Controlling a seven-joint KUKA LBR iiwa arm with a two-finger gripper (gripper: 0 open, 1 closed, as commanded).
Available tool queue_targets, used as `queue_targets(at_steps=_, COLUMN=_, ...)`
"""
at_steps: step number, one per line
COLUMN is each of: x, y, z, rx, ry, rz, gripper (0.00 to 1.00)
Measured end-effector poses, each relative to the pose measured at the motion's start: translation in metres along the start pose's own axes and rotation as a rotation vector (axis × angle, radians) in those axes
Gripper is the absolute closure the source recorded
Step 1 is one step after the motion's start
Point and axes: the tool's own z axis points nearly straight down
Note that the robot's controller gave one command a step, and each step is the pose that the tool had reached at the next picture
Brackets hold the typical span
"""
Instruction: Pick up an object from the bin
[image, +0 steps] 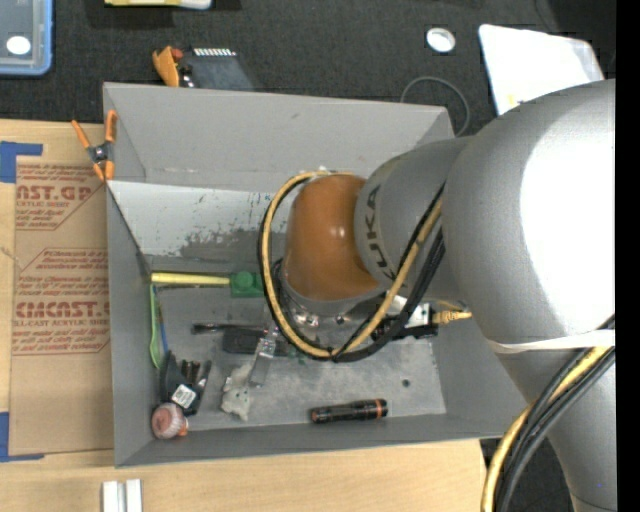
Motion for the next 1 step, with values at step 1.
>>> queue_targets(at_steps=1, x=-0.0084, y=-0.0020, z=0.0186, rx=0.000, ry=-0.002, rz=-0.247, gripper=0.00)
